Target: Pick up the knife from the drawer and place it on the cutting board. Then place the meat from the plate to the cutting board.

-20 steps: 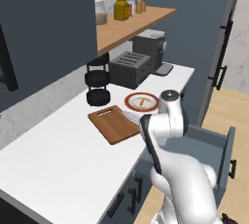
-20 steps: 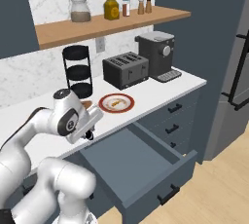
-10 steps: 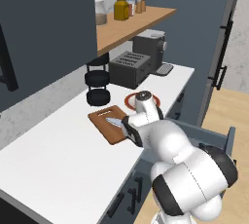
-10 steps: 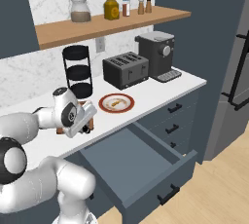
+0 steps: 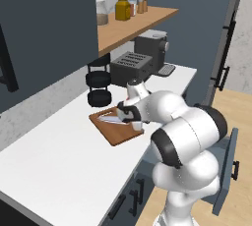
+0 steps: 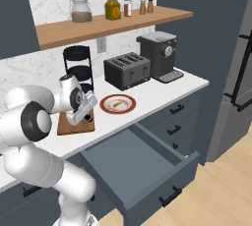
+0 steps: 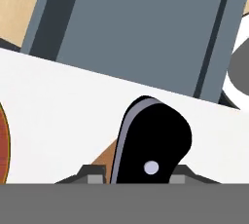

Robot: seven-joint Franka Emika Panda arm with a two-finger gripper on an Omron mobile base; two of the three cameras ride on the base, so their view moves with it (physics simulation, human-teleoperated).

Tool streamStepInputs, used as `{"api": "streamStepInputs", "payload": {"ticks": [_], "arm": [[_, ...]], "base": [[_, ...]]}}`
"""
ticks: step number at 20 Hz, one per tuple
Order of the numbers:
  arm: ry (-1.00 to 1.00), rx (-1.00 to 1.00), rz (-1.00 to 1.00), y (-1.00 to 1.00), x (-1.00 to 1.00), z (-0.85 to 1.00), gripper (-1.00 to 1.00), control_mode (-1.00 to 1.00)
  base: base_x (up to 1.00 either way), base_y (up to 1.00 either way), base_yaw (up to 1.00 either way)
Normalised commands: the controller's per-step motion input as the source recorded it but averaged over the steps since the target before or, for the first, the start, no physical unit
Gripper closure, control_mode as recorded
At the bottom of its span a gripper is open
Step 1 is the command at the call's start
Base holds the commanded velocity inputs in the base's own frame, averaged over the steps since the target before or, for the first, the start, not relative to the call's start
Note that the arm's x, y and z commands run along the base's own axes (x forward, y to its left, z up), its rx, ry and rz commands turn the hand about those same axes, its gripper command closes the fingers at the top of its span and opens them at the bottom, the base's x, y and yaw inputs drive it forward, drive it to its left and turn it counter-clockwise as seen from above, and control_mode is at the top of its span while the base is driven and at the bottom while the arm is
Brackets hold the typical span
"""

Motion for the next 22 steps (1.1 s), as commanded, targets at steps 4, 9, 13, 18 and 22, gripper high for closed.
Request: {"api": "streamStepInputs", "payload": {"ticks": [4,9,13,18,22], "arm": [[0.00,0.00,-0.14,0.27,0.20,-0.44,1.00,-1.00],[0.00,0.00,-0.23,0.23,0.01,-0.31,1.00,-1.00],[0.00,0.00,-0.32,0.42,0.01,0.00,1.00,-1.00],[0.00,0.00,-0.34,0.49,0.00,0.00,1.00,-1.00],[0.00,0.00,-0.28,0.61,0.03,-0.01,1.00,-1.00]], "base": [[0.00,0.00,0.00],[0.00,0.00,0.00],[0.00,0.00,0.00],[0.00,0.00,0.00],[0.00,0.00,0.00]]}}
